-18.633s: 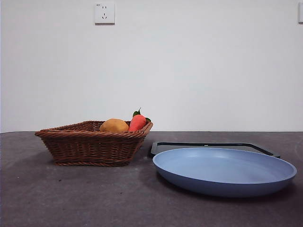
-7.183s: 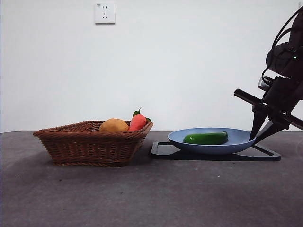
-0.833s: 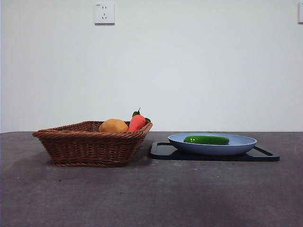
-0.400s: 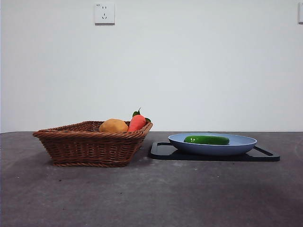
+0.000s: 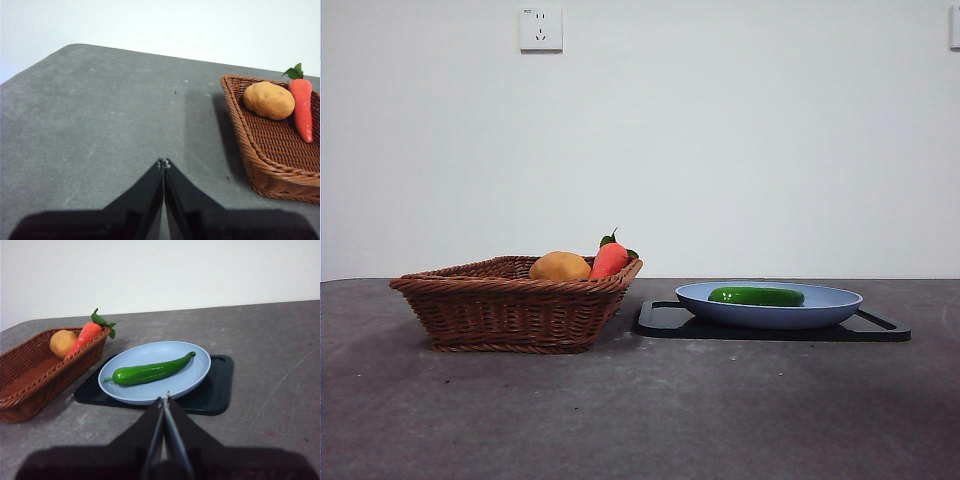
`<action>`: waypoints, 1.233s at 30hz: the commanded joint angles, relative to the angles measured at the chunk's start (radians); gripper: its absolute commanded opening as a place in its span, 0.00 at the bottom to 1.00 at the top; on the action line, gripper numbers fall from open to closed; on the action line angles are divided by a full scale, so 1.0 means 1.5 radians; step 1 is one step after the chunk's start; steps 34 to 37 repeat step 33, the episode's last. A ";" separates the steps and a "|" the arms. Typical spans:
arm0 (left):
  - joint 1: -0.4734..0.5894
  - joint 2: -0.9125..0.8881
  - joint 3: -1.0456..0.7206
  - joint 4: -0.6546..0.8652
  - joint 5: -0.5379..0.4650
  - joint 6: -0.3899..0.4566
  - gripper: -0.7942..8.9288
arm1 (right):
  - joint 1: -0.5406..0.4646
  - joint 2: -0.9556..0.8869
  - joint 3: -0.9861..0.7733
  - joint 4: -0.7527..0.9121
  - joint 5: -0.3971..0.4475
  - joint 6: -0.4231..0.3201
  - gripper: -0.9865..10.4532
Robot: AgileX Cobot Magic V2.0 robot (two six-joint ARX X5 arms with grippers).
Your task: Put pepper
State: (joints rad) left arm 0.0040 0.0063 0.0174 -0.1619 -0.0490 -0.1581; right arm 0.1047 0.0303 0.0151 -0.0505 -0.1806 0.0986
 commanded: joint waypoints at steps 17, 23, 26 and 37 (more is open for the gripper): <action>0.002 -0.002 -0.007 0.008 0.001 -0.002 0.09 | 0.002 -0.020 -0.005 -0.065 0.003 0.044 0.10; 0.002 -0.002 -0.007 0.008 0.001 -0.002 0.09 | 0.002 -0.020 -0.005 -0.065 0.003 0.044 0.10; 0.002 -0.002 -0.007 0.008 0.001 -0.002 0.09 | 0.002 -0.020 -0.005 -0.065 0.003 0.044 0.10; 0.002 -0.002 -0.007 0.008 0.001 -0.002 0.09 | 0.002 -0.020 -0.005 -0.065 0.003 0.043 0.10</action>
